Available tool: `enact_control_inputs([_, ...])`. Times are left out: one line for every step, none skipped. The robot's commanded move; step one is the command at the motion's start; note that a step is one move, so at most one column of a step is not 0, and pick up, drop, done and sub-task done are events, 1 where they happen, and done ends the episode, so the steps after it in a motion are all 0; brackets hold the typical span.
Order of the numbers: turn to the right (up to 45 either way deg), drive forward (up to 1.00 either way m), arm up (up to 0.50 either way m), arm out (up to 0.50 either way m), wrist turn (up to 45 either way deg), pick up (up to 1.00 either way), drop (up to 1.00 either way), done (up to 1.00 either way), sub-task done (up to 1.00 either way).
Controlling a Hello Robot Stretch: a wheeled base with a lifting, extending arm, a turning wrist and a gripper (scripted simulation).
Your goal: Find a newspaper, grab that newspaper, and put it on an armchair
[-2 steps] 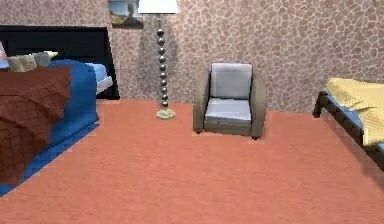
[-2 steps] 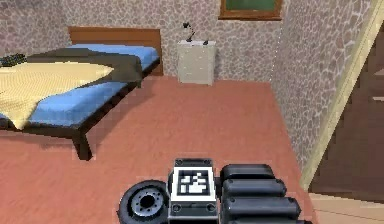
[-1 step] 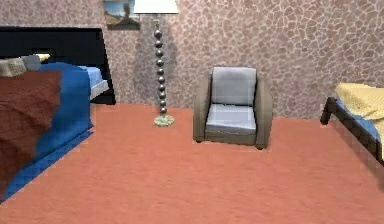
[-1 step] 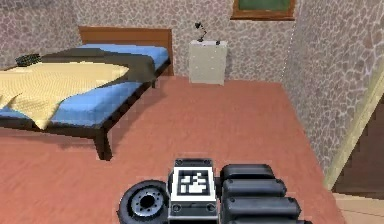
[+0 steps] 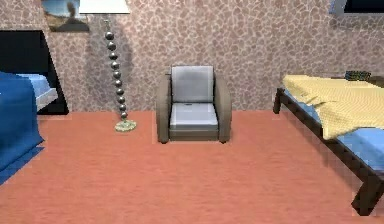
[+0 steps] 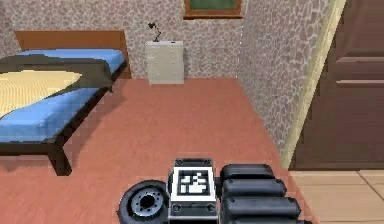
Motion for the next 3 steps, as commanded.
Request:
enact_control_inputs([0.0, 1.00, 0.00, 0.00, 0.0, 0.00, 0.00, 0.00, 0.00])
enact_control_inputs([6.0, 0.00, 0.00, 0.00, 0.0, 0.00, 0.00, 0.00, 0.00])
enact_control_inputs([0.0, 0.30, 0.00, 0.00, 0.0, 0.00, 0.00, 0.00, 0.00])
